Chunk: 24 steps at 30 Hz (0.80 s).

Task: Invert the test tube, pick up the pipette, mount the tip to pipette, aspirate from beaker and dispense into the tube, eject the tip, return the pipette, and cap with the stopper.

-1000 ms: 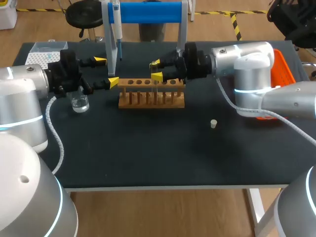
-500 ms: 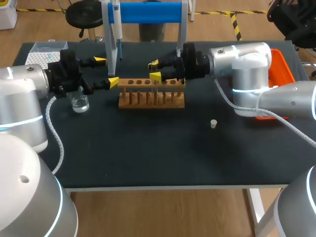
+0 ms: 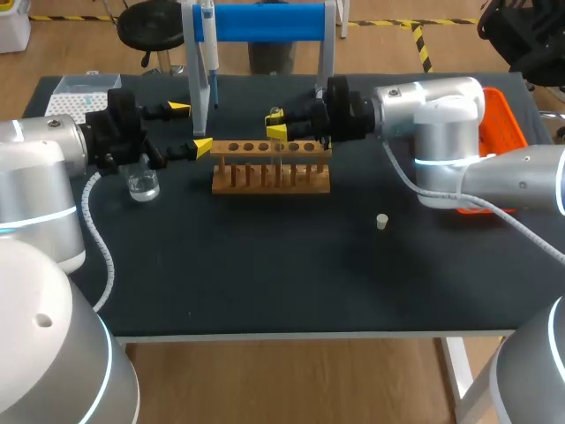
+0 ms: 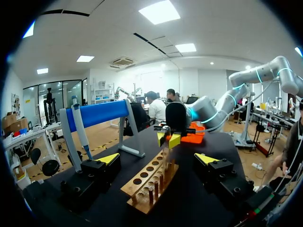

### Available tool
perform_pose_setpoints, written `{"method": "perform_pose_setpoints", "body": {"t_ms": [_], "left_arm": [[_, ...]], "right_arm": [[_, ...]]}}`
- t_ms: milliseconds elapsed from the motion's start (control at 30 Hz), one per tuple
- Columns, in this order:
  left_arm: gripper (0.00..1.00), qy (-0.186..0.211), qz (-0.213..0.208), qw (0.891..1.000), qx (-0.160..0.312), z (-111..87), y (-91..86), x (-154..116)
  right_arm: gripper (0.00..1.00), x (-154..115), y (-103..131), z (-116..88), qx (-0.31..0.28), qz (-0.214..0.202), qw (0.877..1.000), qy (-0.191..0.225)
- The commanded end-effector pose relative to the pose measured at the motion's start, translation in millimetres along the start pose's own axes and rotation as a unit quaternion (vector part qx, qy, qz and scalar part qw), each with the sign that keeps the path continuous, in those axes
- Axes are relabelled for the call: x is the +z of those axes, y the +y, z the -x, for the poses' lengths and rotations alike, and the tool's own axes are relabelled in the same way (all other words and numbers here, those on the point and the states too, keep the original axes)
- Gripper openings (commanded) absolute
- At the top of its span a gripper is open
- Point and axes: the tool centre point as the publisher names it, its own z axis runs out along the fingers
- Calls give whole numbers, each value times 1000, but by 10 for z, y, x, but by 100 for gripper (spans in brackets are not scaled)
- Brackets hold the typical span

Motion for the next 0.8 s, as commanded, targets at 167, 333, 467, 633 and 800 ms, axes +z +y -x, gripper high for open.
{"method": "perform_pose_setpoints", "body": {"t_ms": [167, 333, 467, 633, 800], "left_arm": [[100, -2, 0, 1000, 0, -9, 3, 5], [100, -2, 0, 1000, 0, -9, 3, 5], [100, -2, 0, 1000, 0, -9, 3, 5], [100, -2, 0, 1000, 0, -9, 3, 5], [100, -2, 0, 1000, 0, -9, 3, 5]], "right_arm": [[0, 6, 9, 17, 0, 1, 1000, 1], [0, 11, 24, 18, 2, 3, 1000, 0], [0, 19, 46, 16, 2, 4, 1000, 1], [0, 23, 98, 11, 1, 9, 1000, 3], [0, 16, 140, 11, 0, 13, 1000, 3]]}}
